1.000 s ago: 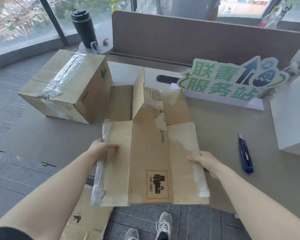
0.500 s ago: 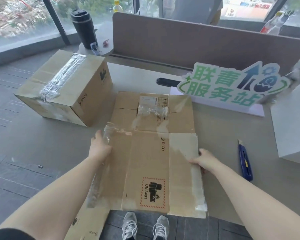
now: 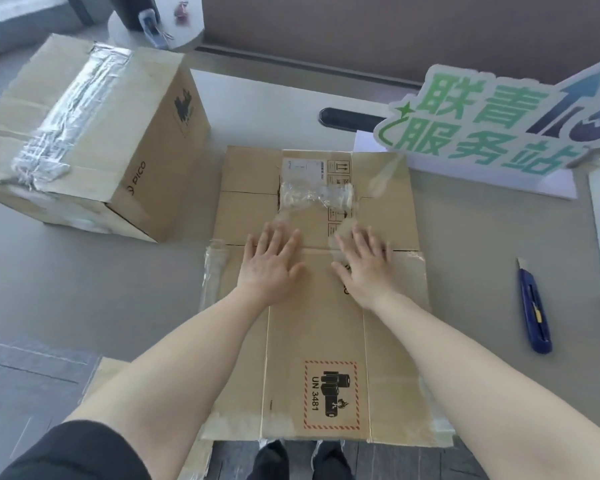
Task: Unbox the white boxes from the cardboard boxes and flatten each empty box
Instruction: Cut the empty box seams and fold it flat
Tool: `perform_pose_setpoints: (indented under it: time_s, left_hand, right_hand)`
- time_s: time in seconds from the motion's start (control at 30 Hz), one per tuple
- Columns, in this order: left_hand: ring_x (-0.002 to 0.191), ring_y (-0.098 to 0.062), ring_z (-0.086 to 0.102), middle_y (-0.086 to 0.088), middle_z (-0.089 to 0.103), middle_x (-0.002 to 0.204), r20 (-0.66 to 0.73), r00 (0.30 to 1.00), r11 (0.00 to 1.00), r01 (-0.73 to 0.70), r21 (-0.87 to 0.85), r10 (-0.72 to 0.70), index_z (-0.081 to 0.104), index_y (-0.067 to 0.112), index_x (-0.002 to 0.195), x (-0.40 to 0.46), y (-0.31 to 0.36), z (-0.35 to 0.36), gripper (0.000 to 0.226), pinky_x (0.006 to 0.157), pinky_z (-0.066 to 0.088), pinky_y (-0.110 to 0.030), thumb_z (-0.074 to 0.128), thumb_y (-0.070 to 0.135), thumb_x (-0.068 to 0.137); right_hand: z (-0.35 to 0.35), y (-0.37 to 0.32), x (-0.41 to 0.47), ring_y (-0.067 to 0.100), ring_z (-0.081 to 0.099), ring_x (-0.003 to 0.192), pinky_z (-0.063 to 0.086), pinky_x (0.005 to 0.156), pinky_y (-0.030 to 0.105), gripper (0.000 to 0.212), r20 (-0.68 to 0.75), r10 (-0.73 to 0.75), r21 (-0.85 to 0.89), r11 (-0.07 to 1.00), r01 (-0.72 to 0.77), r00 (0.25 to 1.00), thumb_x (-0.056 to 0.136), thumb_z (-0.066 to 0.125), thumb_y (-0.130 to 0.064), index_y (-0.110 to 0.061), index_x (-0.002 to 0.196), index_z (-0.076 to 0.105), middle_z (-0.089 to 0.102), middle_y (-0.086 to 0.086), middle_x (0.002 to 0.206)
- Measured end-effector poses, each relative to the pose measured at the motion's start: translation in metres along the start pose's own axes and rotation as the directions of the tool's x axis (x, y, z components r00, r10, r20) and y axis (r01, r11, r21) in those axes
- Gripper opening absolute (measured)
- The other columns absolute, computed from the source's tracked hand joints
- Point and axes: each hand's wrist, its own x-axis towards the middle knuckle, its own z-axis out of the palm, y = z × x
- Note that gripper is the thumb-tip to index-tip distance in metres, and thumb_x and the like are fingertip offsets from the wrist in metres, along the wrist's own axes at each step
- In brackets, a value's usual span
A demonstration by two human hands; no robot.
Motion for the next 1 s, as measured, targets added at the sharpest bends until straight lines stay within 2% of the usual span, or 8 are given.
perform_pose_setpoints:
  time_s: [0.1,0.23,0.47,0.63,0.7,0.8,0.9,1.0]
  left_hand:
    - [0.148,-0.021,-0.024,0.000,-0.020,0.162,-0.077,0.997,1.000,0.009,0.015,-0.008,-0.012,0.037,0.153,-0.001,0.000,0.017,0.066,0.120,-0.014,-0.048,0.010,0.063,0.097]
    - [0.148,-0.019,-0.025,0.003,-0.021,0.161,-0.137,0.990,1.000,0.014,0.019,-0.011,-0.011,0.037,0.154,-0.001,-0.001,0.026,0.068,0.120,-0.013,-0.047,0.011,0.064,0.096]
    - [0.146,-0.020,-0.029,0.000,-0.020,0.162,-0.075,0.997,0.999,0.025,0.031,-0.023,-0.015,0.036,0.153,-0.005,0.001,0.021,0.069,0.118,-0.018,-0.046,0.010,0.064,0.095]
    - [0.147,-0.019,-0.026,0.002,-0.019,0.162,-0.114,0.993,1.000,0.015,0.009,-0.014,-0.010,0.032,0.155,-0.047,-0.015,0.027,0.076,0.120,-0.012,-0.047,0.011,0.067,0.091]
    - [0.147,-0.019,-0.026,0.002,-0.020,0.162,-0.107,0.994,0.999,-0.005,0.044,0.010,-0.011,0.034,0.154,-0.064,-0.022,0.028,0.077,0.120,-0.011,-0.048,0.013,0.069,0.089]
    - [0.147,-0.019,-0.026,0.003,-0.021,0.161,-0.091,0.996,0.999,0.001,0.046,0.004,-0.012,0.034,0.153,-0.074,-0.026,0.034,0.081,0.120,-0.012,-0.049,0.012,0.074,0.086]
    - [0.147,-0.020,-0.026,0.000,-0.019,0.162,-0.105,0.994,0.996,0.012,0.093,-0.003,-0.011,0.031,0.153,-0.074,-0.023,0.043,0.082,0.120,-0.009,-0.051,0.011,0.075,0.087]
    - [0.148,-0.020,-0.024,0.001,-0.017,0.163,-0.121,0.993,0.995,0.021,0.094,-0.010,-0.009,0.032,0.154,-0.073,-0.023,0.047,0.082,0.120,-0.008,-0.050,0.014,0.074,0.088]
  right_hand:
    - [0.021,0.004,0.003,0.024,-0.016,0.151,-0.015,0.119,0.051,0.071,-0.076,-0.009,-0.036,0.999,0.006,0.997,0.089,0.001,-0.067,-0.042,0.156,0.000,-0.013,-0.003,0.165]
    - [0.033,0.006,0.004,0.026,-0.008,0.152,-0.015,0.119,0.048,0.065,-0.177,-0.025,-0.025,0.999,0.021,0.984,0.095,0.012,-0.064,-0.039,0.156,0.010,-0.005,-0.002,0.165]
    - [0.026,0.002,-0.001,0.023,-0.017,0.151,-0.015,0.120,0.048,0.072,-0.108,-0.011,0.021,1.000,0.013,0.994,0.090,0.002,-0.067,-0.039,0.156,0.004,-0.013,-0.005,0.163]
    - [0.025,0.008,-0.038,0.018,-0.014,0.152,-0.012,0.121,0.038,0.074,-0.144,-0.059,0.146,0.986,0.080,0.988,0.093,0.010,-0.063,-0.027,0.157,0.004,-0.008,-0.006,0.164]
    - [0.029,0.014,-0.056,0.017,-0.016,0.151,-0.011,0.122,0.038,0.074,-0.134,-0.109,0.123,0.984,0.126,0.985,0.093,0.014,-0.063,-0.027,0.157,0.007,-0.008,-0.007,0.164]
    - [0.043,0.017,-0.074,0.018,-0.019,0.151,-0.007,0.122,0.045,0.075,-0.085,-0.167,0.028,0.985,0.170,0.982,0.093,0.018,-0.065,-0.029,0.158,0.014,-0.010,-0.004,0.164]
    - [0.056,0.016,-0.079,0.020,-0.020,0.151,-0.007,0.121,0.048,0.075,-0.083,-0.140,-0.068,0.989,0.135,0.987,0.094,0.015,-0.067,-0.029,0.158,0.006,-0.013,-0.002,0.165]
    - [0.058,0.014,-0.080,0.022,-0.011,0.152,-0.002,0.121,0.049,0.072,-0.110,-0.115,-0.109,0.989,0.103,0.987,0.096,0.018,-0.064,-0.028,0.158,0.007,-0.005,-0.001,0.166]
